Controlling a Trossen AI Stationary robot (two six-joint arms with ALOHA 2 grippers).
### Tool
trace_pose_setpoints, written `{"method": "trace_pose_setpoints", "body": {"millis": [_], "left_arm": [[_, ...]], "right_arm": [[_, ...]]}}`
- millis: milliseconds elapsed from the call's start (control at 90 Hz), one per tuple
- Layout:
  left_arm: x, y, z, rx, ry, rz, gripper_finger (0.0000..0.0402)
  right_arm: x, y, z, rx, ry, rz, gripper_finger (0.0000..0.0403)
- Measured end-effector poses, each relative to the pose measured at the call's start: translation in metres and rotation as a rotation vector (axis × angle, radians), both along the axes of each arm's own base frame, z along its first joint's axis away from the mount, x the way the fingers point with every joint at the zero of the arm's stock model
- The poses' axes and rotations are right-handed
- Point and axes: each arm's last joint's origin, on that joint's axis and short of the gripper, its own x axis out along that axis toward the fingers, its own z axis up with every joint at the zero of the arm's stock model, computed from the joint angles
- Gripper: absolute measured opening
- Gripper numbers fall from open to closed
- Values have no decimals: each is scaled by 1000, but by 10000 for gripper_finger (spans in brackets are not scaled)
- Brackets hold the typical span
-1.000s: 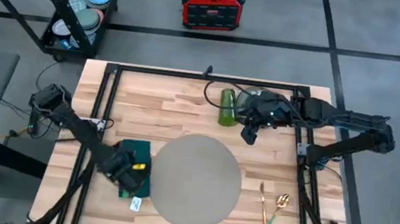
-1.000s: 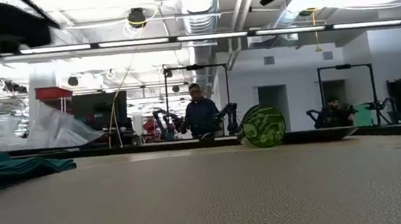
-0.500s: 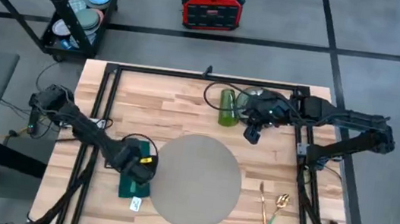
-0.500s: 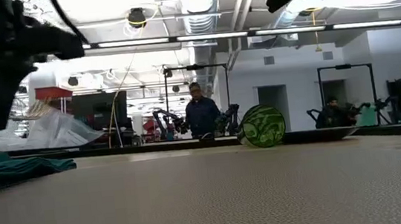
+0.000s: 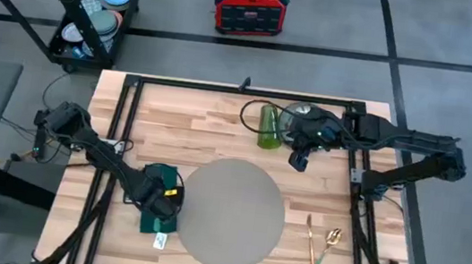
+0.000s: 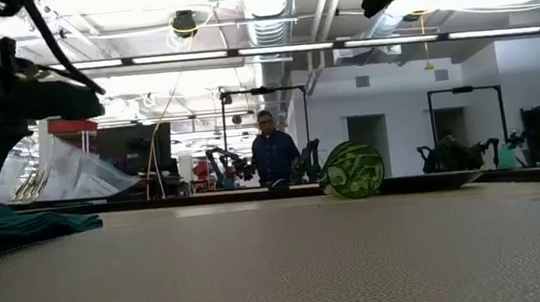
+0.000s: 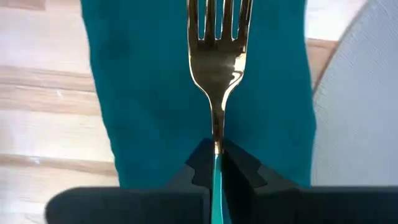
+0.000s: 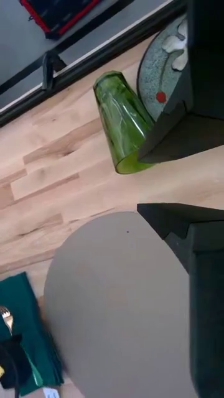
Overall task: Set table place
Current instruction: Put the green fork on the green table napkin
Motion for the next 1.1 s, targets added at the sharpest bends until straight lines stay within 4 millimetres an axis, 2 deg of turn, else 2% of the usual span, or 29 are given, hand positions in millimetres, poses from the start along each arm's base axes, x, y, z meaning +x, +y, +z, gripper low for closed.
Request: {"method": "trace_pose_setpoints", "body": {"millis": [189,744,922,1100], "left_arm": [[-1,1,0,9,14,2,3],[0,1,2,12,21,-41,64],[1,0,15,29,61,-110,63],[-12,2,19,85,183,-131,46]], "right_arm": [[0,7,0,0,1,30,103],[1,18,0,-2,-2,77,103],[1,11,1,-10,-9,37,98],[1,3,1,-28,-8,-14,75]]}}
